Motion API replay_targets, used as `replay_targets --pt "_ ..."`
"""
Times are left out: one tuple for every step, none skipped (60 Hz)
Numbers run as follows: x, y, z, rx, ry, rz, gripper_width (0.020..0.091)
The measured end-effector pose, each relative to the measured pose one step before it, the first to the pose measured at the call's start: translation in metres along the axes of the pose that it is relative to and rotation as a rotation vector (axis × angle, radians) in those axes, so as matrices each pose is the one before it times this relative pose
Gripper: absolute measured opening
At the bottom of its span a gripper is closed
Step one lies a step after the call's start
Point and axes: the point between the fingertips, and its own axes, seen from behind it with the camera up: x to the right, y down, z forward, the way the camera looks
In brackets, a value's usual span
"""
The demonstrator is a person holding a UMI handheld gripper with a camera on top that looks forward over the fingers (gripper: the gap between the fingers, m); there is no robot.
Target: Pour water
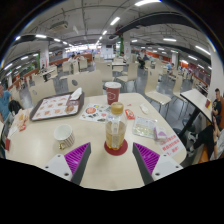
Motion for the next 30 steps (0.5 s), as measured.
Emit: replay_targets --pt "-0.00282 0.00172 -0.00699 -0.00870 0.00223 0.0001 0.0853" --pt "-0.00317 0.00135 -0.00683 -0.01070 0.00425 -0.0005 0.0849" --pt "-0.00199 0.00318 -0.01077 -0.00587 0.00221 -0.0007 0.0850" --pt "-0.00275 0.00187 -0.00896 -0.00261 0.00121 -0.0010 0.0851" --pt "-0.00251 0.00115 -0.00839 0.00054 0.00139 -0.0019 0.0854" --pt "-0.00232 0.00100 -0.00835 0.00043 0.00319 -0.0012 0.0852" --pt "-0.00229 0.00099 -0.00753 -0.00034 0.00387 -0.0004 0.0852" --pt "-0.00318 -0.00048 -0.00558 -0.00278 0.00147 -0.0001 0.0848" --pt "-0.00313 0.00168 -0.00701 -0.00278 -0.00102 0.0012 0.0847" --pt "-0.00404 0.00169 -0.00744 -0.00526 -0.00194 0.0019 0.0845" --pt "-0.00292 0.00145 -0.00634 -0.00434 -0.00175 0.0022 0.0842" --pt "-0.00313 0.00149 -0.00628 -0.00264 -0.00310 0.0025 0.0847" --pt "-0.00364 0.00114 -0.00568 -0.00039 -0.00381 0.0027 0.0849" --pt "-0.00436 0.00106 -0.00336 -0.00062 -0.00347 0.0037 0.0851" --pt "-0.00359 0.00122 -0.00494 -0.00118 -0.00290 0.0028 0.0852" --pt "-0.00338 0.00108 -0.00481 -0.00017 -0.00291 0.0015 0.0853" --pt "-0.00361 0.00061 -0.00492 0.00096 -0.00425 -0.0013 0.0852" --pt "-0.00344 0.00035 -0.00391 0.00176 -0.00398 -0.0022 0.0853" --pt "-0.00287 0.00043 -0.00340 0.00128 -0.00219 -0.0034 0.0853" --pt "-0.00246 0.00050 -0.00294 0.00075 0.00014 -0.0034 0.0850" --pt "-0.00161 0.00039 -0.00284 0.00150 0.00185 -0.0032 0.0851" --pt "-0.00152 0.00023 -0.00226 0.00204 0.00183 -0.0041 0.0849" --pt "-0.00133 0.00017 -0.00210 0.00115 0.00118 -0.0042 0.0848" --pt "0.00038 0.00050 0.00102 0.00085 -0.00188 -0.0028 0.0849" --pt "-0.00174 0.00065 -0.00152 -0.00113 -0.00373 0.0029 0.0848" --pt "-0.00182 0.00059 -0.00138 -0.00123 -0.00487 0.0058 0.0850" --pt "-0.00117 0.00031 -0.00119 -0.00067 -0.00333 0.0056 0.0853" --pt "-0.00060 0.00090 -0.00038 -0.00015 -0.00066 0.0043 0.0849" --pt "0.00023 0.00047 -0.00088 -0.00112 0.00220 0.0000 0.0850" --pt "0.00005 0.00006 -0.00069 0.00036 0.00247 -0.0026 0.0852"
